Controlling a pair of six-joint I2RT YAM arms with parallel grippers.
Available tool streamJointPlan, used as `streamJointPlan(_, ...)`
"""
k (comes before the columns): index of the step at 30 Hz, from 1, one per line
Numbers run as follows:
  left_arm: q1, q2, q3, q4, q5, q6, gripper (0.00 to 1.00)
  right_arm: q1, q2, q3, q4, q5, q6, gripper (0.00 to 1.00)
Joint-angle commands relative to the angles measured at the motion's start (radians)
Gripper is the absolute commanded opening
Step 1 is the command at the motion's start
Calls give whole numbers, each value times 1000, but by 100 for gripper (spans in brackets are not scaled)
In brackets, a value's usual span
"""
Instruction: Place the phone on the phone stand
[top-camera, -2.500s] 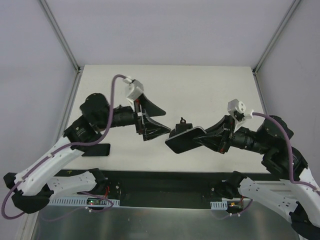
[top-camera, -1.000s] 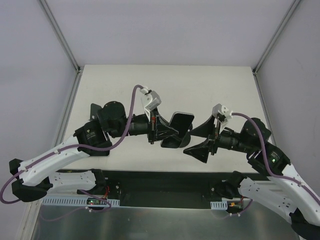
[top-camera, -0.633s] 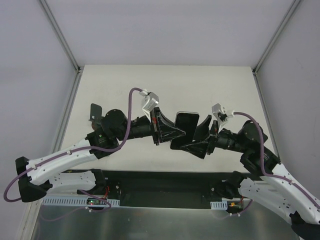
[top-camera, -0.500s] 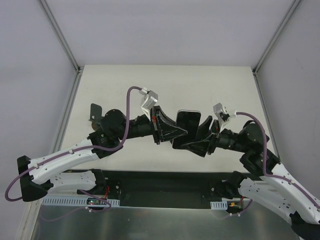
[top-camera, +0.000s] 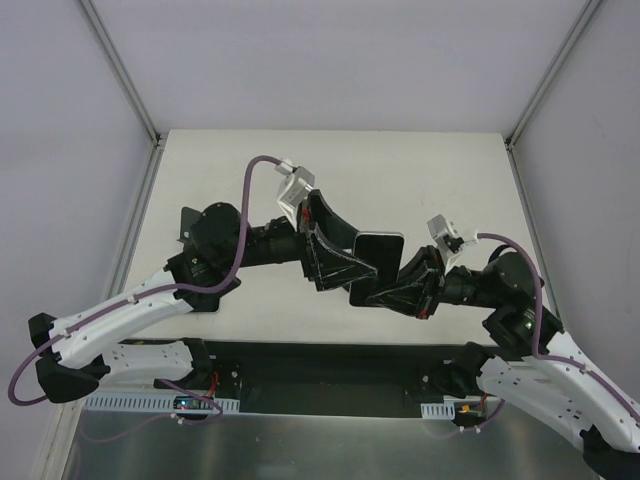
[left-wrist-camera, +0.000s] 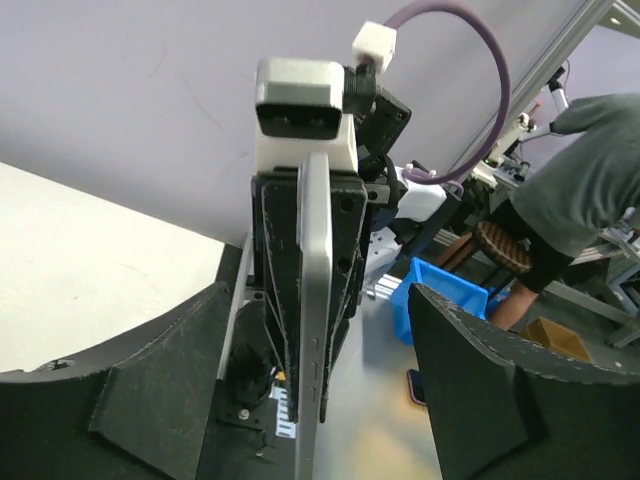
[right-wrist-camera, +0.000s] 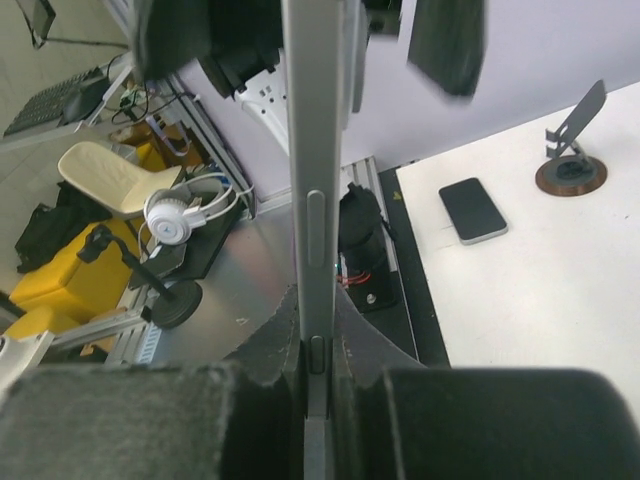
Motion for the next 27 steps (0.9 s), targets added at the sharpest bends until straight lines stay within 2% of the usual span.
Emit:
streamJointPlan(1, 75, -22, 75, -88, 95, -44, 68, 1, -6, 47, 9, -94, -58, 1)
streamJointPlan(3, 105, 2, 99, -104, 157, -78, 59, -1, 3, 51, -4, -97, -56, 1)
streamJointPlan(4, 108, 16, 112, -110, 187, -83, 44, -1, 6, 48, -5, -93, -55, 1)
streamJointPlan(7, 108, 41, 128, -133, 197, -83, 28, 1, 23, 48, -10, -82, -47, 1)
streamJointPlan(13, 108, 73, 137, -151, 225, -69, 20, 1, 49, 55, -25, -53, -41, 1)
streamJointPlan(14, 108, 71, 138, -153, 229, -62, 18, 1, 52, 56, -24, -54, -38, 1)
streamJointPlan(15, 108, 71, 140, -157, 229, -55, 10, 1, 56, 56, -24, -57, -33, 1)
streamJointPlan(18, 108, 68, 143, -168, 217, -34, 0, 1, 64, 59, -33, -57, -39, 1)
streamJointPlan(20, 108, 58, 146, -191, 200, -8, 0, 1, 70, 73, -75, -22, -54, 2)
streamJointPlan(21, 108, 50, 145, -206, 139, 3, 0, 1, 70, 81, -123, 10, -70, 22)
streamJointPlan(23, 108, 15, 140, -269, 52, 55, 0, -1, 72, 108, -259, 162, -123, 54)
streamJointPlan(24, 108, -14, 135, -285, -31, 72, 0, 1, 72, 116, -310, 285, -139, 74)
streamJointPlan(26, 108, -45, 108, -312, -99, 122, 0, -1, 73, 136, -445, 409, -179, 87)
streamJointPlan(27, 108, -70, 97, -320, -123, 138, 0, 1, 73, 140, -485, 520, -186, 95)
